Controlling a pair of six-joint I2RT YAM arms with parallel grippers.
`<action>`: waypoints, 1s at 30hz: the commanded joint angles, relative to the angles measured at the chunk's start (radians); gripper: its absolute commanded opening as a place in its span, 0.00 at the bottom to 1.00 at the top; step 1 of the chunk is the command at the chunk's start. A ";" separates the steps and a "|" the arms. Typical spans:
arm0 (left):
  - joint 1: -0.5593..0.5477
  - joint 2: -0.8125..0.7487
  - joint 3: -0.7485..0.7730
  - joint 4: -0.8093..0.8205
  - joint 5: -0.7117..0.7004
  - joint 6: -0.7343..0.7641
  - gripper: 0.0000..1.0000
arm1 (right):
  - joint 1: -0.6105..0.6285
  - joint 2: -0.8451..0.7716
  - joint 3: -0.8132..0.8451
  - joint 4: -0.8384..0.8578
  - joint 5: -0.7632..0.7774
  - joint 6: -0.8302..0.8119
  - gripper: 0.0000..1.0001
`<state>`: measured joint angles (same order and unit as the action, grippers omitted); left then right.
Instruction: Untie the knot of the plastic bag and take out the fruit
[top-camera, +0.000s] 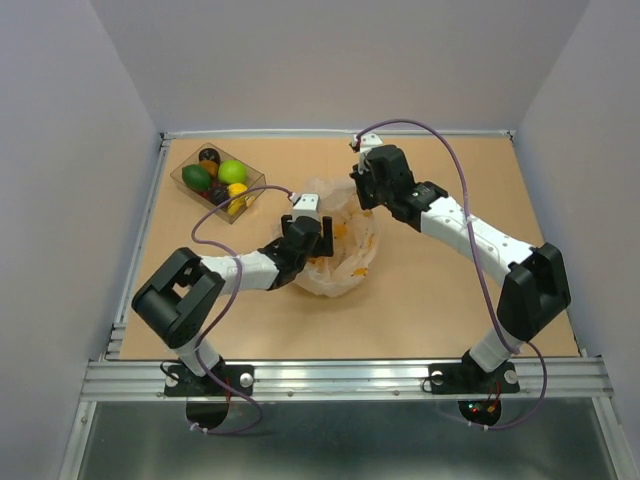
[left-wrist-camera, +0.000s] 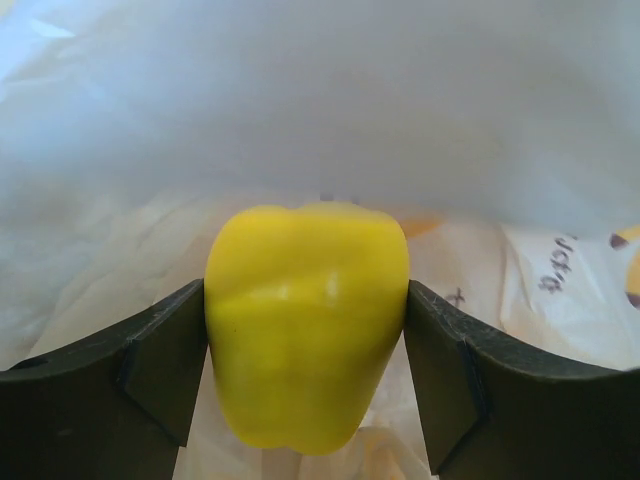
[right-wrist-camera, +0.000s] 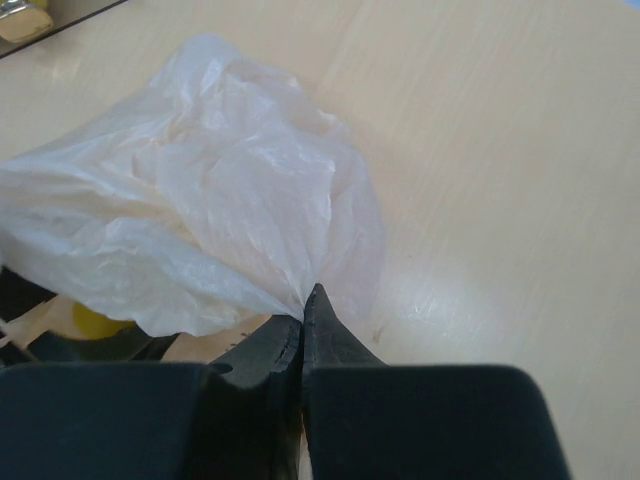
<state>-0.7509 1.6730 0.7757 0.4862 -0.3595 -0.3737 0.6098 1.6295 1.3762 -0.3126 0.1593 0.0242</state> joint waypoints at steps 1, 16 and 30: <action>-0.005 -0.174 -0.056 -0.093 0.056 -0.031 0.00 | 0.001 0.012 0.034 0.026 0.078 0.048 0.00; 0.027 -0.564 -0.041 -0.080 0.162 -0.059 0.00 | 0.007 0.030 -0.066 0.035 0.034 0.114 0.00; 0.369 -0.447 0.183 -0.130 0.088 -0.154 0.00 | 0.019 -0.165 -0.265 0.038 0.213 0.218 0.00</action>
<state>-0.5018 1.1656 0.8433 0.3710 -0.2268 -0.5236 0.6235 1.5612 1.1515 -0.3107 0.2829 0.1925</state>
